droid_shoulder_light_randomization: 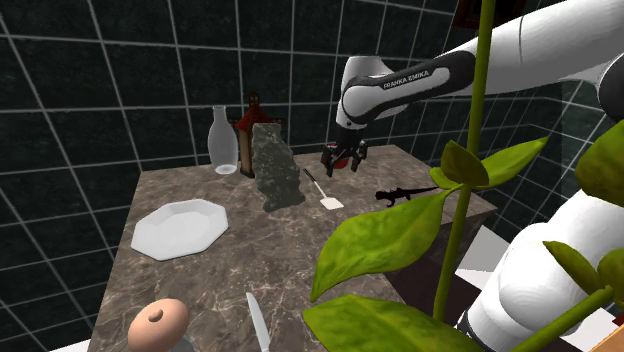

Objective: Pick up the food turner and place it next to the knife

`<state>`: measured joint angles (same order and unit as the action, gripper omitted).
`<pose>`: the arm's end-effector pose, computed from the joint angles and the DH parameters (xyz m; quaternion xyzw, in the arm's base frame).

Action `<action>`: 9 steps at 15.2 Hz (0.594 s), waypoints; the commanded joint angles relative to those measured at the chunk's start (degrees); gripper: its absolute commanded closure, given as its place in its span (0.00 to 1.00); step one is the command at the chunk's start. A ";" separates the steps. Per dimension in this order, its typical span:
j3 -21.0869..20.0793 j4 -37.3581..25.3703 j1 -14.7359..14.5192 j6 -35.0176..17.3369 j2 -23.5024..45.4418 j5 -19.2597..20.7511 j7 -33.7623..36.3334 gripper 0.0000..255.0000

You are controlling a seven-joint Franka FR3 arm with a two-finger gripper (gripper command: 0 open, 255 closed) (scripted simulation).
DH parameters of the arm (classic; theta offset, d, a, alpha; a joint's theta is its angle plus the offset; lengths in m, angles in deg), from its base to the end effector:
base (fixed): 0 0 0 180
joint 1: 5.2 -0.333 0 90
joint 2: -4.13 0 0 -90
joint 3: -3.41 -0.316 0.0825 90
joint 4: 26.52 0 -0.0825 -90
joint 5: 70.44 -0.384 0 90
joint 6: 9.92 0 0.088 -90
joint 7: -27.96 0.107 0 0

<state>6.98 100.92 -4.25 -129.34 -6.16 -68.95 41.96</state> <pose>0.4946 -0.0412 0.4532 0.9878 -0.1544 0.0201 0.0042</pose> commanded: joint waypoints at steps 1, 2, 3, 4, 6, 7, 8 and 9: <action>0.35 -2.64 0.30 -2.40 4.72 -0.18 0.34 0.00; 0.46 -4.02 0.40 -3.30 6.88 -0.29 0.60 0.00; 0.57 -5.47 0.50 -4.14 9.04 -0.41 0.86 0.00; 0.67 -7.00 0.61 -4.90 11.21 -0.55 1.10 0.00; 0.89 -10.27 0.84 -6.21 15.54 -0.86 1.57 0.00; 0.98 -12.02 0.98 -6.76 17.72 -1.04 1.79 0.00; 1.09 -13.84 1.11 -7.23 19.89 -1.22 2.00 0.00; 1.19 -15.74 1.25 -7.64 22.08 -1.42 2.21 0.00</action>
<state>8.10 86.87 -3.08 -136.19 13.61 -70.19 43.82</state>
